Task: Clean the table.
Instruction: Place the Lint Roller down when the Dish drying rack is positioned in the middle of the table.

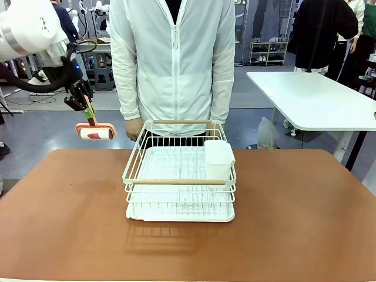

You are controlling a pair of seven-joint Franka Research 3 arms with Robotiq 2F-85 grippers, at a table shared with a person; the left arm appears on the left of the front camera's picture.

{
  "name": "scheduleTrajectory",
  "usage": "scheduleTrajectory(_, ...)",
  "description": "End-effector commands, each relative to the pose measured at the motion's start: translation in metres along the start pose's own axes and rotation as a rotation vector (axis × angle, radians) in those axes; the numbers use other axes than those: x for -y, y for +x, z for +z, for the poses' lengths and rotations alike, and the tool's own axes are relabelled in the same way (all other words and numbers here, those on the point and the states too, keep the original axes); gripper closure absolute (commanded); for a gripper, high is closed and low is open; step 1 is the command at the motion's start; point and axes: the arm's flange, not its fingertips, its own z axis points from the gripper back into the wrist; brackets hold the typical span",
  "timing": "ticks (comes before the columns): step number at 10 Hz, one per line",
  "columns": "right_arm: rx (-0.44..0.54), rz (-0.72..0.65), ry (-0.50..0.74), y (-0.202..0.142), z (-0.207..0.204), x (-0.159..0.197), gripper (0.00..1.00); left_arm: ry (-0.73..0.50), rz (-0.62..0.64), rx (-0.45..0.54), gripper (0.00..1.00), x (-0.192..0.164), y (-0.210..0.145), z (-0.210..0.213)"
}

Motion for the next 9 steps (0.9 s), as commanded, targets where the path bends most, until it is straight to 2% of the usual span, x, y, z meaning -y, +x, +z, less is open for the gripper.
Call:
scheduleTrajectory(1,0.005,0.002,0.015,0.001,0.0,-0.005,0.0,-0.134,0.13,0.08,0.79,-0.019,0.005,-0.024)
scheduleTrajectory(9,0.005,0.002,0.015,0.001,0.0,-0.005,0.0,-0.174,-0.025,-0.009,0.79,-0.059,0.036,-0.066)
